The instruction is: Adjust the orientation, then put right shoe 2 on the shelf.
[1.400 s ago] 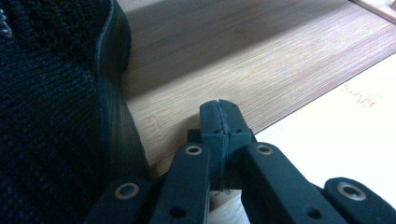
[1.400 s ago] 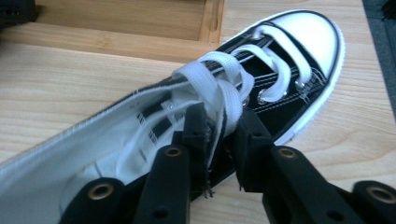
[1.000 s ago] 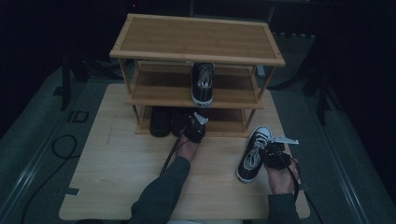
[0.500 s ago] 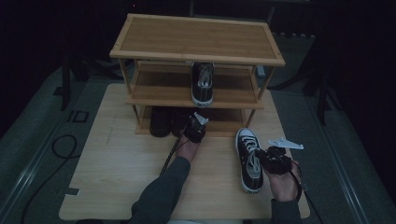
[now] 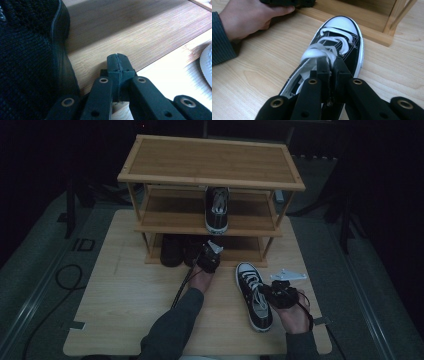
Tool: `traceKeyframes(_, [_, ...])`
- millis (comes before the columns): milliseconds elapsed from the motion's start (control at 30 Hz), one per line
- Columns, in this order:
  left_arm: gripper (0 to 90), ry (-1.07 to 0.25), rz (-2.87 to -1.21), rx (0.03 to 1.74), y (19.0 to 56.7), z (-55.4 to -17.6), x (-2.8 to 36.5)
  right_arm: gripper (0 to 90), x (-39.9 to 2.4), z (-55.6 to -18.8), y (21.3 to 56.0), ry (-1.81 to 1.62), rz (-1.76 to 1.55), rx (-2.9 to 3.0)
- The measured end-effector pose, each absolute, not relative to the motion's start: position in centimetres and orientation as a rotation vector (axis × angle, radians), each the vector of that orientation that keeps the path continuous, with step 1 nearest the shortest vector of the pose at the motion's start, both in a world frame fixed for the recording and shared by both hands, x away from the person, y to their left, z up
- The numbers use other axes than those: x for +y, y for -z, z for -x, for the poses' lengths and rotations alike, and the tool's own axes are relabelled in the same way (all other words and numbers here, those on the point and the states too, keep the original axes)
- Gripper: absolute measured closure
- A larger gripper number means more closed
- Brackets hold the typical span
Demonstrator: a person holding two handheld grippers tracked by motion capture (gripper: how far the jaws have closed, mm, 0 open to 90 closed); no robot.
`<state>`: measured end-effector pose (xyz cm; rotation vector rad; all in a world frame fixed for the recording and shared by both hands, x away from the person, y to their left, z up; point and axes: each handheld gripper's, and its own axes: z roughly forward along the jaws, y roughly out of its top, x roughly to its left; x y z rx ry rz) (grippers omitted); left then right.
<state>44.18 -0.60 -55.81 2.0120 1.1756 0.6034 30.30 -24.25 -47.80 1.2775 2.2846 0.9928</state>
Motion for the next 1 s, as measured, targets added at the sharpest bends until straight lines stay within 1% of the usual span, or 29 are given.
traceKeyframes(400, [90.0,-0.604,-2.012,1.175,55.8,-44.2,-0.6,84.7,-25.2,-30.2,48.5,-0.894,-1.278,2.283])
traceKeyframes(633, [90.0,-0.604,-2.012,1.175,55.8,-44.2,-0.6,75.8,-25.1,-29.7,48.6,-0.833,-1.273,2.293])
traceKeyframes(933, [90.0,-0.602,-2.011,1.176,55.8,-44.2,-0.6,71.5,-25.7,-29.5,48.9,-0.835,-1.327,2.286])
traceKeyframes(1000, [90.0,-0.601,-2.011,1.176,55.8,-44.2,-0.6,72.9,-26.2,-29.4,48.5,-0.864,-1.347,2.279])
